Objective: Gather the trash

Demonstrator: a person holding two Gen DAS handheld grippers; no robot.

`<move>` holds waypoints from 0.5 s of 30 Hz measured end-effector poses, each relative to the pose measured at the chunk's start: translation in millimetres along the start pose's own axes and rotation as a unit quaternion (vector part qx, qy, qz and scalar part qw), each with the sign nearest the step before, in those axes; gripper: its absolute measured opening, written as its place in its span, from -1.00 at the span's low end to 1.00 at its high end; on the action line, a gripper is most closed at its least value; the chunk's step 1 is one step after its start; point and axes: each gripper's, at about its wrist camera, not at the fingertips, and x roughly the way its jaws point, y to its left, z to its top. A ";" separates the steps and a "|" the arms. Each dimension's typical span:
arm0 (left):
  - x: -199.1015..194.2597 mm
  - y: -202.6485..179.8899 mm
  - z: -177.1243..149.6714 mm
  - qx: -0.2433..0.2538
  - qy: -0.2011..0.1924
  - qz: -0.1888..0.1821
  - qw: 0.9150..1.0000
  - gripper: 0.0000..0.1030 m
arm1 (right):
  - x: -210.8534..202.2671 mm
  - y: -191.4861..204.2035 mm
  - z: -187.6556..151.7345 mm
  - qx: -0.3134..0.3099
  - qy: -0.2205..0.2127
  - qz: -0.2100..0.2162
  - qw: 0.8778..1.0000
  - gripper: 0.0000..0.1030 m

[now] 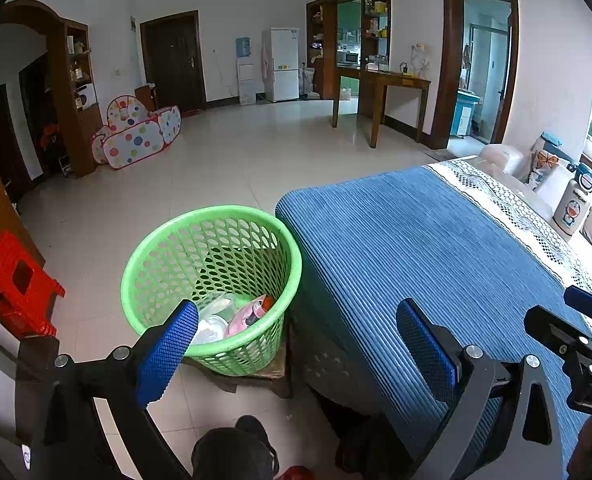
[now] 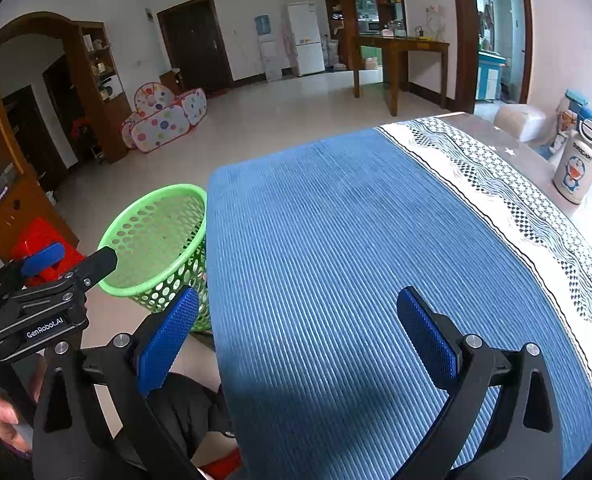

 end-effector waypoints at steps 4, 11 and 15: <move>0.7 1.3 -1.2 -0.001 -0.002 0.001 1.000 0.86 | 0.1 -0.4 -0.3 0.001 -0.001 0.000 1.000 0.90; 1.0 0.5 -1.7 0.002 -0.002 0.002 1.000 0.86 | 0.9 -1.2 -0.6 0.001 0.001 0.000 1.000 0.90; 0.9 0.5 -1.9 0.002 -0.001 0.003 1.000 0.86 | 0.4 -0.1 -0.3 0.002 0.001 0.001 1.000 0.90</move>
